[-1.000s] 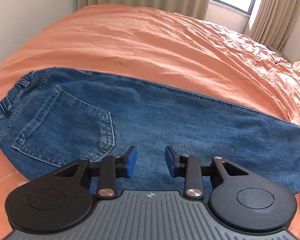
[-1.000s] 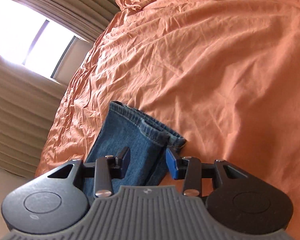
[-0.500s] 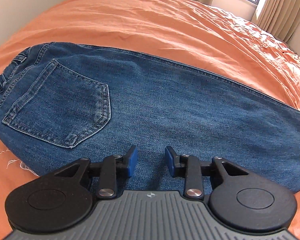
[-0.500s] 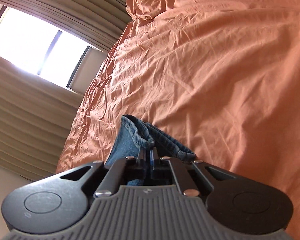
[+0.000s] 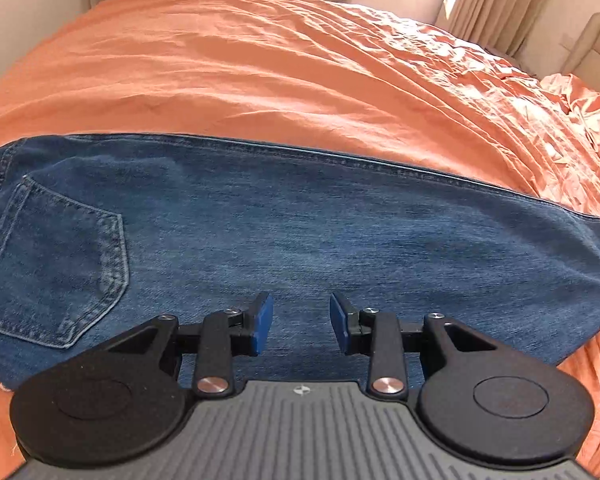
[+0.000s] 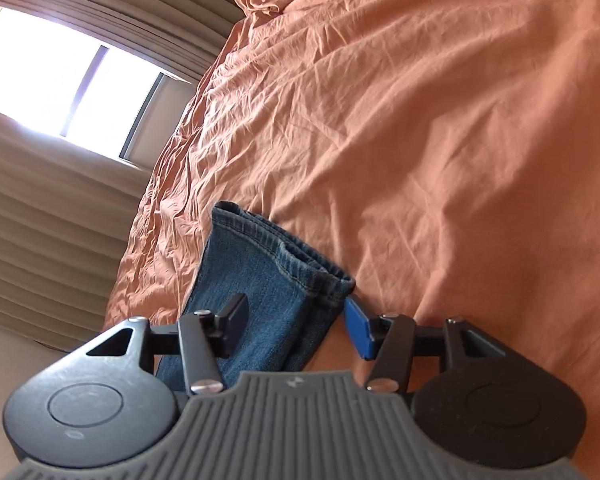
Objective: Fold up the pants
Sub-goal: 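Lower the right tool onto the stacked leg hems and close on them, then lift the hems with the right tool and fold them toward the waistband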
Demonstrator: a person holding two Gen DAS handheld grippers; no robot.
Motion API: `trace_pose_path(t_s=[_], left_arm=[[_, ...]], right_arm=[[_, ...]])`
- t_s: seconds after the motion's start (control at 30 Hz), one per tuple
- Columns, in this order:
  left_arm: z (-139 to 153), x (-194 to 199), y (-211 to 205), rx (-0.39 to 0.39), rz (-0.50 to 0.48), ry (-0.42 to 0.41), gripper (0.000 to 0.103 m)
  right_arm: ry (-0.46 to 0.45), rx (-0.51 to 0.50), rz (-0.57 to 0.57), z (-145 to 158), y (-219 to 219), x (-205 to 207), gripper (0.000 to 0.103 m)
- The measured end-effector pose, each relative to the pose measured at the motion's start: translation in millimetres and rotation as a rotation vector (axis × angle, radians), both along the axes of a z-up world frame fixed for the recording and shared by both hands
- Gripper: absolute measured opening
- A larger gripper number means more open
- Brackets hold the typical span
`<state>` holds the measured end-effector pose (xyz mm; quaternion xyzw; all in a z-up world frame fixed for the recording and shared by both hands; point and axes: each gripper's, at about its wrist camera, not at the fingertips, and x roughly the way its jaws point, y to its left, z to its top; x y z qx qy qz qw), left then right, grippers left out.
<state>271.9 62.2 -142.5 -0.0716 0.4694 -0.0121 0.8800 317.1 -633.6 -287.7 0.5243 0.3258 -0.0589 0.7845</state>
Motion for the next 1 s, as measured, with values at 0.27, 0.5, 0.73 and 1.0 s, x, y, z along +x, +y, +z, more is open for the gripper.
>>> trace_pose_path(t_s=[0.27,0.5,0.73,1.0], left_arm=[[-12,32,-59,-0.035,-0.134,0.007,0.039],[-29,69,-119,-0.044,-0.266,0.012,0.039],[-46,121,-182,-0.022,-0.358,-0.011,0.039],[-59,152,-233,0.072,-0.395,-0.023,0.039]], right_arm=[[-0.034,0.144,-0.078,-37,-5,17,0.027],[-0.139,-0.035,-0.003,5,3,16,0.015],[-0.069,0.015,0.009,-23,0,14,0.023],[-0.044,0.098,0.012,-39,18,9,0.029]])
